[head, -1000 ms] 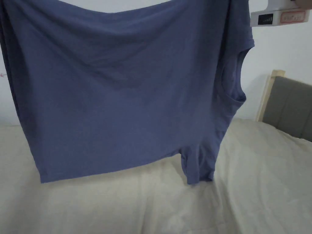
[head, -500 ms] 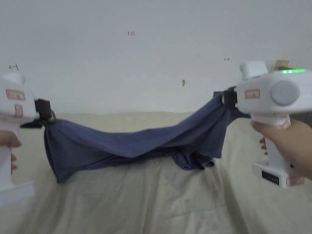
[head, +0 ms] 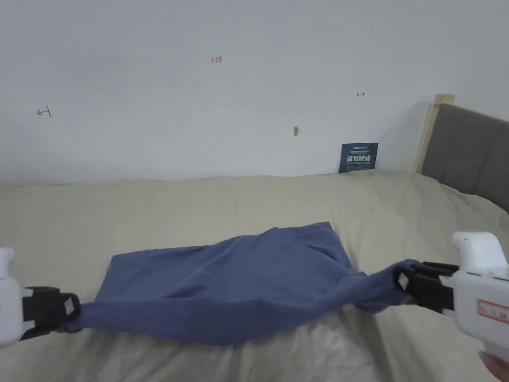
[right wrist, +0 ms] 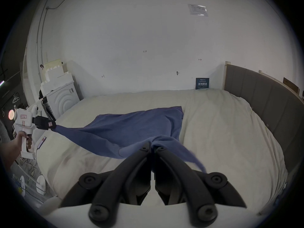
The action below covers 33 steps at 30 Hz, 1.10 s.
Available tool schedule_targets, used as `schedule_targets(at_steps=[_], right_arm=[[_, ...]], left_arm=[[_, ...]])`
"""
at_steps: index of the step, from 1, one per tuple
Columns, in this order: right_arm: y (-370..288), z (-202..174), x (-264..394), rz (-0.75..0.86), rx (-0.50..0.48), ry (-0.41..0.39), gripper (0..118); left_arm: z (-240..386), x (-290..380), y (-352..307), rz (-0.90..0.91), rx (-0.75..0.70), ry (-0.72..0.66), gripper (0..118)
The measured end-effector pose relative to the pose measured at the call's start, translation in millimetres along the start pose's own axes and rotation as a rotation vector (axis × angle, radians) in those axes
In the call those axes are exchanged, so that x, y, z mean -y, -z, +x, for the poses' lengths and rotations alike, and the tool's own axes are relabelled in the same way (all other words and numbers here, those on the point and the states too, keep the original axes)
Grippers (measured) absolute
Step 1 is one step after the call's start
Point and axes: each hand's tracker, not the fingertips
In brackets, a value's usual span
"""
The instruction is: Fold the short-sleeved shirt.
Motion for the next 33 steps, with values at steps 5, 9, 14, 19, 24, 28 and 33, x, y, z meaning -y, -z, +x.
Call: schedule_targets(at_steps=[5, 9, 14, 19, 24, 28, 33], right_arm=[[-43.5, -0.9, 31.2, -0.078, 0.007, -0.061, 5], [-52.9, 5.8, 70.7, -0.19, 0.001, -0.042, 5], [-35.6, 11.7, 129.3, -0.378, 0.018, -0.099, 5], [-4.7, 27.0, 181.7, -0.505, 0.033, -0.039, 5], [7.1, 35.5, 193.5, -0.559, 0.024, 0.029, 12], [-0.8, 27.8, 176.7, -0.631, 0.007, 0.088, 104], [-16.4, 25.7, 172.3, -0.63, 0.149, -0.037, 113]], left_arm=[[-5.9, 46.0, -39.8, -0.048, -0.031, 0.126, 1], [-19.3, 95.3, -43.1, -0.114, -0.029, 0.088, 1], [-36.0, 142.0, -15.2, -0.222, -0.085, 0.12, 2], [-45.2, 161.2, -1.1, -0.269, -0.104, 0.098, 3], [-66.0, 177.0, 14.9, -0.371, -0.183, 0.155, 44], [-70.8, 182.6, 2.8, -0.392, -0.177, 0.129, 88], [-66.8, 179.9, -22.2, -0.384, -0.231, 0.098, 91]])
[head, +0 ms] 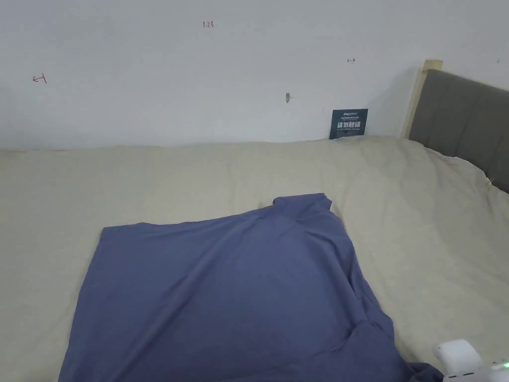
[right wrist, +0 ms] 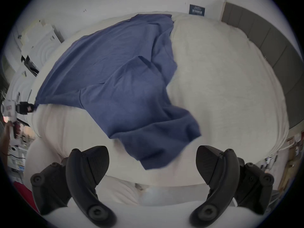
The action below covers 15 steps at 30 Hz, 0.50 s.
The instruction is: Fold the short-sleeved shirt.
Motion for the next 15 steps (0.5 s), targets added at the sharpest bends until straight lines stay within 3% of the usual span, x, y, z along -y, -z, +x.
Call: schedule_targets(at_steps=[2, 5, 7, 8, 9, 10, 11, 12, 13, 15], right_arm=[[-18.5, 2.3, 0.2, 0.053, 0.004, 0.038, 113], [-60.5, 4.4, 3.3, 0.236, -0.121, 0.144, 113], [-85.5, -2.3, 6.8, 0.34, -0.201, 0.172, 112], [-97.0, -8.1, 10.6, 0.405, -0.236, 0.183, 111], [-113.5, -18.9, 13.8, 0.475, -0.252, 0.199, 107], [-118.9, -25.1, 17.5, 0.525, -0.257, 0.195, 96], [-124.2, -33.0, 21.3, 0.581, -0.246, 0.194, 73], [-128.0, -40.1, 24.4, 0.628, -0.232, 0.188, 22], [-130.3, -47.7, 27.0, 0.668, -0.21, 0.178, 5], [-129.4, -59.7, 31.0, 0.719, -0.11, 0.213, 4]], left_arm=[[-2.1, 0.8, -16.3, 0.051, -0.041, -0.041, 91], [-7.8, 4.4, -49.1, 0.179, -0.031, -0.106, 91], [-3.2, 10.2, -74.0, 0.293, -0.005, -0.128, 88], [-2.4, 12.9, -89.5, 0.364, 0.002, -0.148, 84], [0.0, 18.1, -101.6, 0.434, 0.002, -0.17, 72], [2.5, 23.3, -109.6, 0.487, 0.004, -0.189, 58], [5.2, 29.3, -117.4, 0.538, 0.003, -0.203, 38], [12.7, 35.4, -124.2, 0.572, -0.007, -0.209, 7], [21.2, 39.9, -127.3, 0.588, -0.02, -0.213, 0], [25.2, 48.2, -128.2, 0.603, -0.041, -0.217, 0]])
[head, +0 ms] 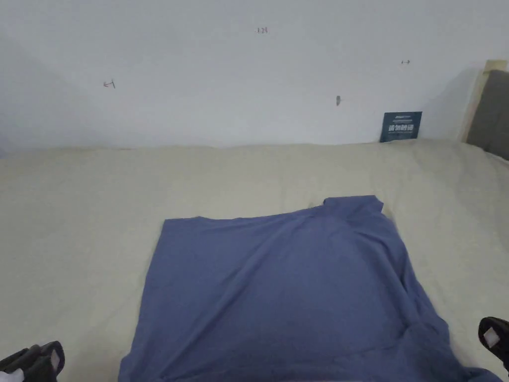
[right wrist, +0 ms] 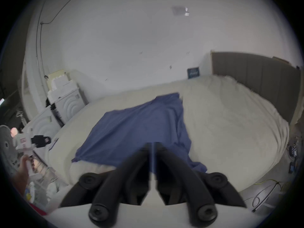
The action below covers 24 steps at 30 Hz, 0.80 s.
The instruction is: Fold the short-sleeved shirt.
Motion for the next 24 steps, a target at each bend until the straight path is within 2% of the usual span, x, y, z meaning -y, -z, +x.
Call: schedule_targets(at_steps=[2, 4, 5, 8, 12, 14, 16, 17, 18, 19, 20, 21, 24], right_arm=[[5.6, 2.3, 2.2, -0.05, -0.149, 0.115, 4], [7.8, 0.3, 7.0, -0.063, -0.18, 0.174, 4], [7.1, -2.7, 8.7, -0.057, -0.157, 0.154, 3], [10.1, -5.4, 7.8, -0.087, -0.173, 0.104, 3], [20.0, -14.6, 6.6, -0.165, -0.164, 0.016, 3], [26.0, -19.5, 6.5, -0.188, -0.187, 0.002, 3], [31.5, -22.9, 7.7, -0.205, -0.209, 0.006, 4], [34.5, -24.7, 9.0, -0.212, -0.221, 0.011, 4], [38.0, -26.1, 10.8, -0.223, -0.233, 0.02, 4], [40.3, -27.3, 12.3, -0.231, -0.245, 0.026, 4], [42.8, -28.8, 14.2, -0.241, -0.259, 0.03, 4], [44.8, -30.7, 16.3, -0.247, -0.265, 0.028, 4], [50.5, -35.7, 22.1, -0.272, -0.269, -0.002, 4]], left_arm=[[-10.6, 4.0, 4.0, -0.015, 0.025, 0.008, 0], [-10.8, 8.6, 4.2, -0.034, 0.007, 0.013, 0], [-9.5, 6.7, 0.3, -0.041, 0.01, 0.006, 0], [-10.3, 6.2, 3.7, -0.094, 0.081, -0.025, 0], [-1.1, -6.5, 42.3, -0.26, 0.077, 0.074, 0], [9.6, -7.9, 72.9, -0.387, 0.109, 0.126, 0], [17.7, -1.8, 97.7, -0.489, 0.079, 0.225, 0], [17.0, 2.4, 111.1, -0.52, 0.057, 0.261, 6], [17.5, 6.3, 118.2, -0.536, 0.041, 0.279, 36], [18.2, 8.6, 123.9, -0.55, 0.029, 0.268, 74], [17.9, 11.1, 132.9, -0.587, 0.022, 0.252, 97], [19.9, 12.8, 138.5, -0.654, 0.009, 0.241, 100], [18.7, 19.1, 150.4, -0.681, -0.007, 0.2, 99]])
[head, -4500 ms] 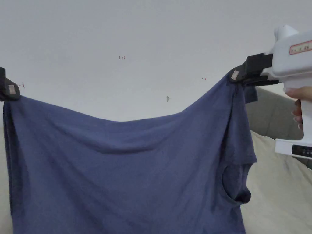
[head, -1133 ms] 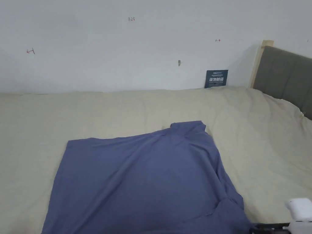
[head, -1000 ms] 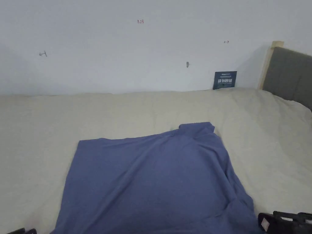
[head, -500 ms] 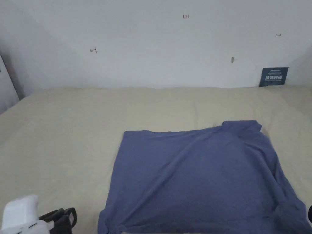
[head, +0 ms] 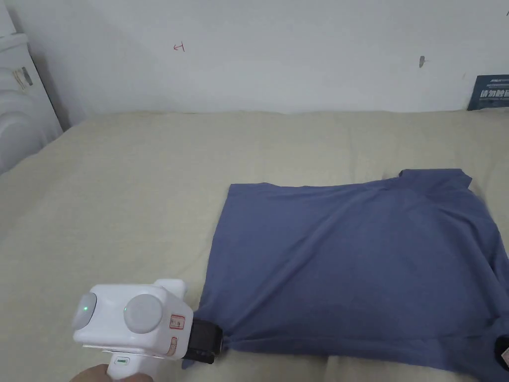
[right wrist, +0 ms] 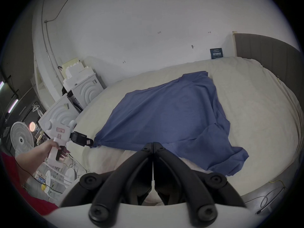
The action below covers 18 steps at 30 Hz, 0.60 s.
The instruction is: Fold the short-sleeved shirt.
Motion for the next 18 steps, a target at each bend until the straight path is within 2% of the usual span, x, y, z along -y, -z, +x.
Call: schedule_targets(at_steps=[5, 11, 13, 14, 15, 16, 18], right_arm=[[11.0, 2.0, 5.7, -0.04, 0.002, -0.022, 4], [13.8, 7.8, 8.8, -0.07, 0.001, -0.002, 4], [12.4, 12.3, 8.6, -0.066, -0.005, 0.038, 4], [9.9, 16.1, 9.0, -0.05, -0.007, 0.067, 4], [8.7, 19.7, 9.1, -0.038, -0.014, 0.09, 4], [8.2, 23.2, 8.8, -0.032, -0.016, 0.097, 4], [7.5, 31.1, 8.6, -0.023, 0.001, 0.098, 4]], left_arm=[[-5.0, -21.7, 29.8, -0.052, -0.01, -0.06, 99], [-0.1, -30.9, 47.7, -0.12, -0.075, -0.035, 98], [3.8, -31.5, 40.3, -0.095, -0.089, 0.047, 77], [4.7, -32.4, 36.2, -0.091, -0.087, 0.073, 60], [5.8, -33.4, 32.3, -0.09, -0.071, 0.068, 25], [7.1, -35.2, 29.9, -0.091, -0.071, 0.054, 5], [17.3, -34.2, 26.2, -0.117, -0.078, 0.084, 5]])
